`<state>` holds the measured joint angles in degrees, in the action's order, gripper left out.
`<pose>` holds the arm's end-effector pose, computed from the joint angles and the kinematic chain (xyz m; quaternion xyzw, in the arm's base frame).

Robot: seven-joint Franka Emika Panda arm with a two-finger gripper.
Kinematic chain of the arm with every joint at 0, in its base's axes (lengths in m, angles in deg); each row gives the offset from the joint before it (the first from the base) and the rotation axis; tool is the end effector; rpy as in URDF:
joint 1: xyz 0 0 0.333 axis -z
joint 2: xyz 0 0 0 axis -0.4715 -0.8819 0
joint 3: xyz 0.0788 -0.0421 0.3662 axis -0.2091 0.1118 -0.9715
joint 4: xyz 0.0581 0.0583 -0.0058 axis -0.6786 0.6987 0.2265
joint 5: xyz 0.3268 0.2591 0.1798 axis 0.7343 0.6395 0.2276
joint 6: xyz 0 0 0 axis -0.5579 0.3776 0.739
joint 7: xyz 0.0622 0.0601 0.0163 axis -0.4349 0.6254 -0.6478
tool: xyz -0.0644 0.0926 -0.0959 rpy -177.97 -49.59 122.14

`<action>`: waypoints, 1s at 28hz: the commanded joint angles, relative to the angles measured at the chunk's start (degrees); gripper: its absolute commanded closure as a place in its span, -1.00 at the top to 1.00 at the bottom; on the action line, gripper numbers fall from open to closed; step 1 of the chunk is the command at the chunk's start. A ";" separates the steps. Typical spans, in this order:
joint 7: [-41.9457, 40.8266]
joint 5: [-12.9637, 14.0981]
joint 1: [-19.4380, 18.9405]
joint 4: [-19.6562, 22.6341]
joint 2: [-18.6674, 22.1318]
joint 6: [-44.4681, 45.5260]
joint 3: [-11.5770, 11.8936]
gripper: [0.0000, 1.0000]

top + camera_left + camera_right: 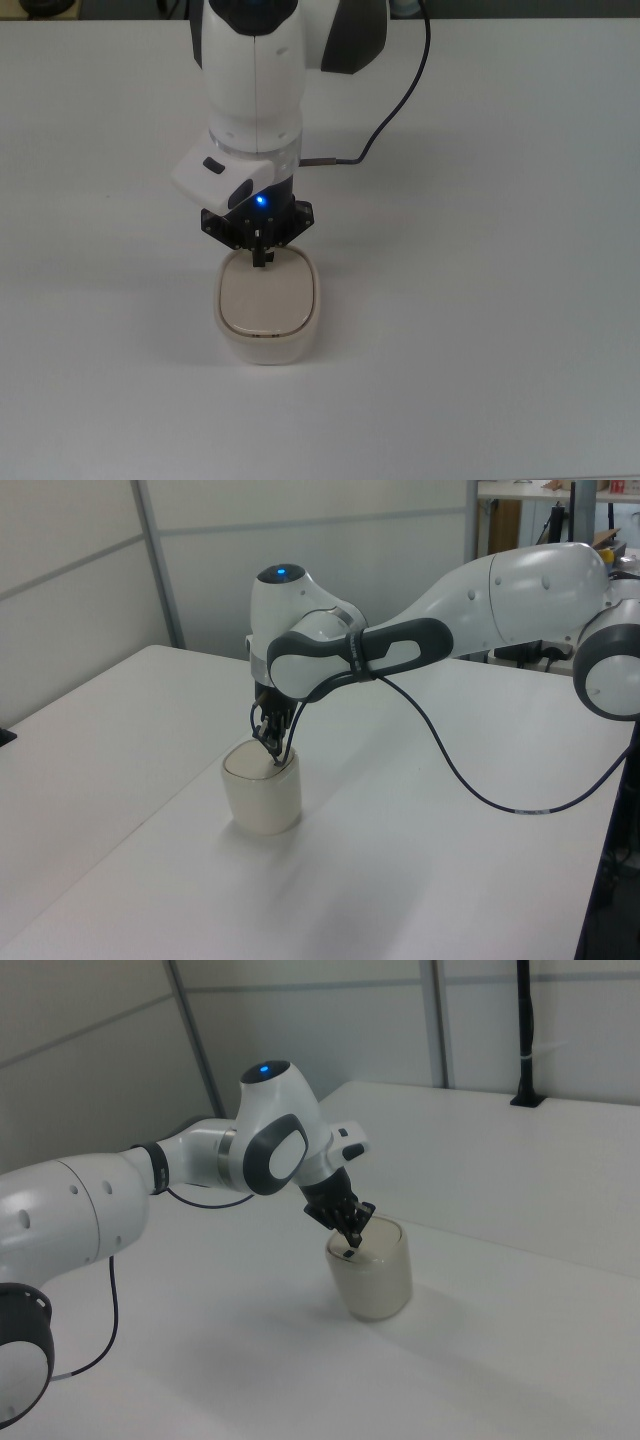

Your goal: Close the trash can

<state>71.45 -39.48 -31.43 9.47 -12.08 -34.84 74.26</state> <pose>0.8085 0.0240 0.4567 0.9911 0.0545 0.1163 0.0348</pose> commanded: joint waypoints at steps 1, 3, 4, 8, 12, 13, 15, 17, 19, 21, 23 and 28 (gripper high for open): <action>1.55 0.66 -0.40 -0.17 2.85 3.83 0.18 -0.69; 1.47 0.66 -0.31 -0.17 3.55 4.90 0.18 -0.38; 1.47 0.66 -0.31 -0.08 4.08 5.42 0.18 -0.22; 1.91 0.66 -0.31 -0.17 5.57 9.55 0.27 1.00; 1.91 0.66 -0.31 -0.17 6.98 12.37 0.27 1.00; 2.00 0.66 -0.31 -0.17 7.59 13.76 0.27 1.00; 1.91 0.66 -0.31 -0.17 8.21 15.27 0.36 1.00; 1.91 0.66 -0.31 -0.17 9.00 16.67 0.53 1.00; 1.91 0.66 -0.31 -0.17 9.96 18.86 0.71 1.00; 1.91 0.57 -0.22 -0.17 10.58 20.45 0.80 1.00; 1.82 0.57 -0.22 -0.17 11.20 21.77 0.88 1.00; 1.82 0.57 0.04 -0.17 12.26 23.27 0.88 1.00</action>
<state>72.60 -39.47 -31.27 8.50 -1.62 -13.36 74.66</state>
